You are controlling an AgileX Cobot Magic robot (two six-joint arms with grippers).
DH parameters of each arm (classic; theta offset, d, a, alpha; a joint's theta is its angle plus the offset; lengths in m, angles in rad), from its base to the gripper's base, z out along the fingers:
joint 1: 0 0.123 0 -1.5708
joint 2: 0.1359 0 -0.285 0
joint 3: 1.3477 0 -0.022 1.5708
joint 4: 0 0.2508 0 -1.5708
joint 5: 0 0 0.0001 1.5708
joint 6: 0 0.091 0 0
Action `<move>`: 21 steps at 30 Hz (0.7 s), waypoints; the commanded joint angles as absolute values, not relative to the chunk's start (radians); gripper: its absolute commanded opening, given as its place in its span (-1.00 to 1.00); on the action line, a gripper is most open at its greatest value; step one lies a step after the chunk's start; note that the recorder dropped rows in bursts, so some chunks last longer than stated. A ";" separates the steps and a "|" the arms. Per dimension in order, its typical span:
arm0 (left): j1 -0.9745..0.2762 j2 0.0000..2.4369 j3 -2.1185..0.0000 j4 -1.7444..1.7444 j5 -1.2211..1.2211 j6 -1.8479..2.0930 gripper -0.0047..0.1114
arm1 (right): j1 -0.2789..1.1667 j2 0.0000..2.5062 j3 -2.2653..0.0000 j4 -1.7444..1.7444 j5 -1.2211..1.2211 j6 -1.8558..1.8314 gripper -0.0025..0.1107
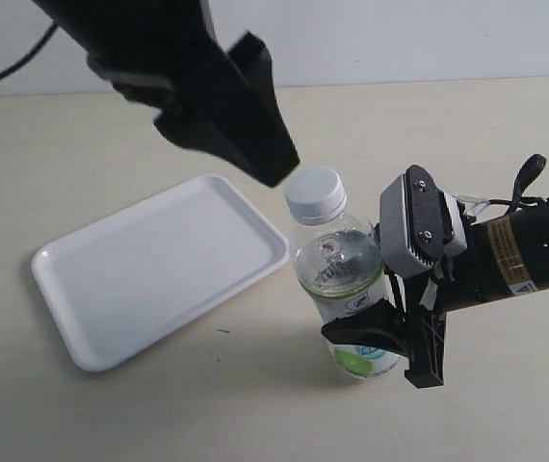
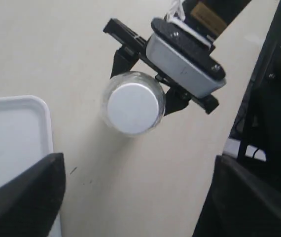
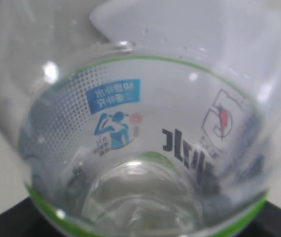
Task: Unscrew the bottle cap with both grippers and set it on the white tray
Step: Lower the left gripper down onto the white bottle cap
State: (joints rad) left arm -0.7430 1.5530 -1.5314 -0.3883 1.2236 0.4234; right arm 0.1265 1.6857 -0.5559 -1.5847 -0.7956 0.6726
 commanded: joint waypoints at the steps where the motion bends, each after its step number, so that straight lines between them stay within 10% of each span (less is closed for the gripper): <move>1: -0.772 1.620 -1.566 -0.371 1.221 0.440 0.46 | 0.129 1.682 -0.566 -1.551 -0.807 0.678 -0.96; 21: -0.818 1.768 -1.667 -0.329 1.212 0.378 0.36 | 0.129 1.682 -0.566 -1.546 -0.807 0.682 -0.96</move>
